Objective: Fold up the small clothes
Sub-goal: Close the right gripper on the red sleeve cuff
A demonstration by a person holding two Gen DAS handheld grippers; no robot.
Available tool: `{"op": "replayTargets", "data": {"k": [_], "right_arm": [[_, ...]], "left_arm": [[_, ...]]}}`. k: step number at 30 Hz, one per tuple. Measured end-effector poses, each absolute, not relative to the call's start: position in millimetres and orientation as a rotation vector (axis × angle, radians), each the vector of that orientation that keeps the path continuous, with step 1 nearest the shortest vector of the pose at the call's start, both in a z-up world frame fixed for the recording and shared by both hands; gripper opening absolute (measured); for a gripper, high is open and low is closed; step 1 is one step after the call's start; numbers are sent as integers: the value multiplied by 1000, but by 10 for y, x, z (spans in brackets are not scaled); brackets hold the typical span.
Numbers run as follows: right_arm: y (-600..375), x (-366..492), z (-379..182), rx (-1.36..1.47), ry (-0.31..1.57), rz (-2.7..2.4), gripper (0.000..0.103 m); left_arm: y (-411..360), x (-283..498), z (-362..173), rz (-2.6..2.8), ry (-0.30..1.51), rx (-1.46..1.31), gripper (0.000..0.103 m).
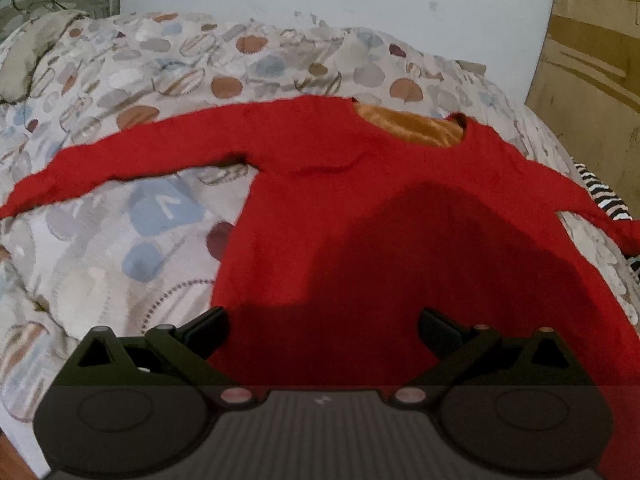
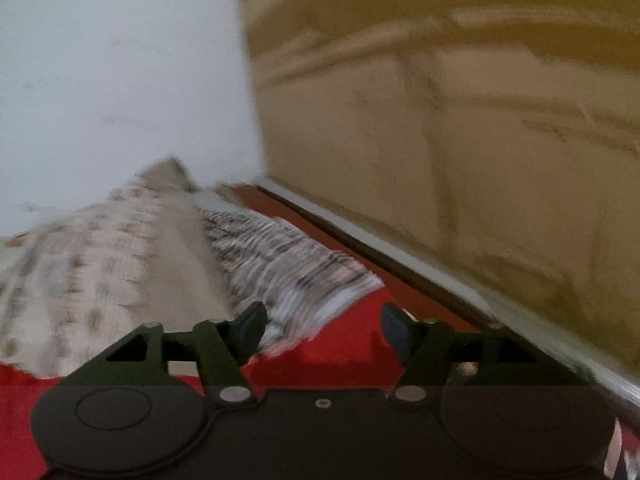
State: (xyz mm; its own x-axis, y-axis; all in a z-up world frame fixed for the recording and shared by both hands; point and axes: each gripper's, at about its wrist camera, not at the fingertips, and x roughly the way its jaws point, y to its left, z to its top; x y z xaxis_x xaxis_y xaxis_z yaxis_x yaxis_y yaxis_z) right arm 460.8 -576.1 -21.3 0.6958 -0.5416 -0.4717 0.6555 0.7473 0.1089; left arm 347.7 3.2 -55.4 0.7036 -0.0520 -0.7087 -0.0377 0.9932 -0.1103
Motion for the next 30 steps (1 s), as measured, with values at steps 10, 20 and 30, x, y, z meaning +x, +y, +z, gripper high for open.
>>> {"op": "replayTargets", "data": {"k": [10, 20, 30], "right_arm": [[-6343, 4565, -910, 470, 429, -853, 68], [-6007, 4845, -736, 196, 378, -746, 6], [-5071, 4813, 580, 84, 205, -394, 5]], "left_arm": [[-27, 3497, -686, -19, 826, -68, 103], [-60, 3461, -657, -21, 824, -55, 103], [72, 3285, -334, -21, 770, -120, 103]]}}
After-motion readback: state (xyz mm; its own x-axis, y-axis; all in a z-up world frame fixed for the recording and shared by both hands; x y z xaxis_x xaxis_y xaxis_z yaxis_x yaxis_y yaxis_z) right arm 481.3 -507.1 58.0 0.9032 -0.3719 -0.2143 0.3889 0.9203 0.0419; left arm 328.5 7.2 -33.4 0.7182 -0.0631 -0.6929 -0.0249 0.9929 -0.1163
